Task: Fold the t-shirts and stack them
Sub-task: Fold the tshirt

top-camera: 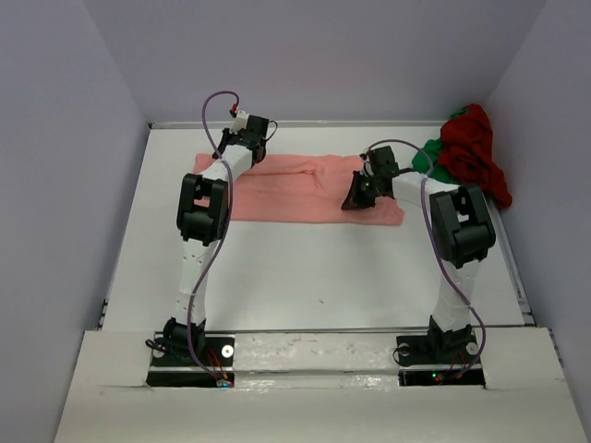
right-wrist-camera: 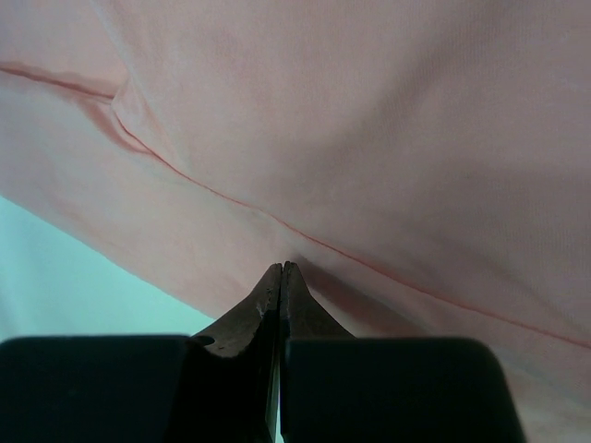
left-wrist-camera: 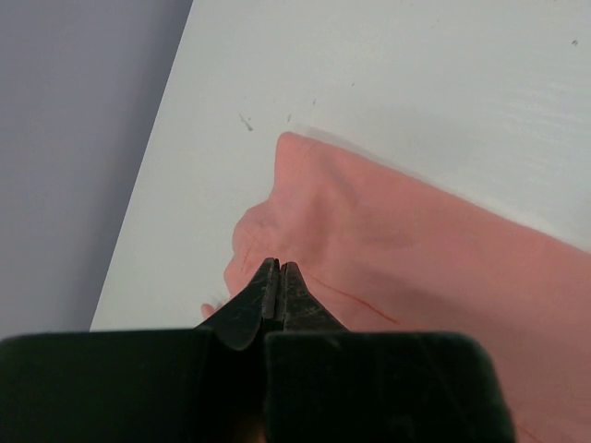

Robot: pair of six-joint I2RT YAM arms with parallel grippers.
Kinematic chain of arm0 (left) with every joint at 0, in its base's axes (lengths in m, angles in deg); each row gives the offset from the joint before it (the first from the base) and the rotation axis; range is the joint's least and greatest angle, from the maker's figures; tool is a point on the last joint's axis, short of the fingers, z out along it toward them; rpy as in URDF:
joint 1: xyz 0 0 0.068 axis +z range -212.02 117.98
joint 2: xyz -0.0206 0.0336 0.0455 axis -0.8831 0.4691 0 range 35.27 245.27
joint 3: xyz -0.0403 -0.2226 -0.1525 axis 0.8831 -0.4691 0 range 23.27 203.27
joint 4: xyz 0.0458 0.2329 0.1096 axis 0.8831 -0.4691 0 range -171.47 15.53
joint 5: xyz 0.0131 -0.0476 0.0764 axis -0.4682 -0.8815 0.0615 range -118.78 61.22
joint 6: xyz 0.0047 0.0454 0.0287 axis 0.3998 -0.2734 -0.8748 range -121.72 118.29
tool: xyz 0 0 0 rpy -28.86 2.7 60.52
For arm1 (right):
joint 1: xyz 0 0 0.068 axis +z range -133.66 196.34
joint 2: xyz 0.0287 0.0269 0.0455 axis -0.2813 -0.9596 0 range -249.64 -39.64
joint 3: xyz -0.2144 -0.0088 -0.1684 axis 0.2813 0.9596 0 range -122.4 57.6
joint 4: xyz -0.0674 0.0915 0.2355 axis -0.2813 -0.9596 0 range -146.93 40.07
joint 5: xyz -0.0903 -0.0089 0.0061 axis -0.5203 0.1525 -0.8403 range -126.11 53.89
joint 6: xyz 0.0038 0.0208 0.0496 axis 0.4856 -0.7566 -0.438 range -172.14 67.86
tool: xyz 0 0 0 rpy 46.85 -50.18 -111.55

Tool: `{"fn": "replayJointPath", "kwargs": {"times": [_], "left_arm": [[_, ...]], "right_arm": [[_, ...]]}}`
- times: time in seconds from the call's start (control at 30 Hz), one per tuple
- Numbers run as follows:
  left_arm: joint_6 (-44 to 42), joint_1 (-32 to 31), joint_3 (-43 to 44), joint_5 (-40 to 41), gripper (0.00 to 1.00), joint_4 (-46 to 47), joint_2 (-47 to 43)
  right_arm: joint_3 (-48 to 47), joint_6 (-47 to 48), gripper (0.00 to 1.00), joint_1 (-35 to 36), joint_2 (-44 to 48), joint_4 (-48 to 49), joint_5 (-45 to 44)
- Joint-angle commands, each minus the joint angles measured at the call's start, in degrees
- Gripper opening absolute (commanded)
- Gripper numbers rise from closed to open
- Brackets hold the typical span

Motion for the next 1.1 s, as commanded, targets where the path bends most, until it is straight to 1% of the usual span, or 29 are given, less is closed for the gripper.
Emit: {"fn": "replayJointPath", "kwargs": {"times": [0.0, 0.27, 0.43, 0.6, 0.73, 0.83, 0.97, 1.07], "left_arm": [[-1.83, 0.05, 5.14, 2.34, 0.0, -1.29, 2.92], [-4.38, -0.03, 7.69, 2.69, 0.0, -1.29, 5.82], [-3.77, -0.12, 10.94, 2.86, 0.0, -7.16, 8.19], [-2.89, -0.12, 11.38, 4.01, 0.0, -11.74, 9.95], [-1.75, -0.12, 12.61, 3.22, 0.0, -14.29, 11.7], [-2.27, -0.12, 12.7, 2.69, 0.0, -14.47, 12.76], [-1.84, -0.12, 15.6, 1.56, 0.0, -17.11, 15.22], [-1.4, -0.38, 15.61, 0.59, 0.0, -18.69, 15.31]], "right_arm": [[-1.98, -0.1, 0.0, 0.32, -0.71, -1.5, -2.39], [-2.33, 0.08, 0.0, 0.32, -0.1, -2.73, -4.5], [-4.43, -0.1, 0.0, 0.32, -1.41, -5.1, -6.88], [-7.86, -0.54, 0.0, 0.32, -3.61, -7.65, -7.84], [-9.71, -0.89, 0.0, 0.32, -4.22, -9.14, -8.46], [-11.29, -0.89, 0.0, 0.32, -4.58, -10.55, -9.16], [-13.57, -0.8, 0.0, 0.32, -4.58, -12.48, -10.04], [-15.15, -0.63, 0.0, 0.32, -4.75, -14.15, -11.71]]}}
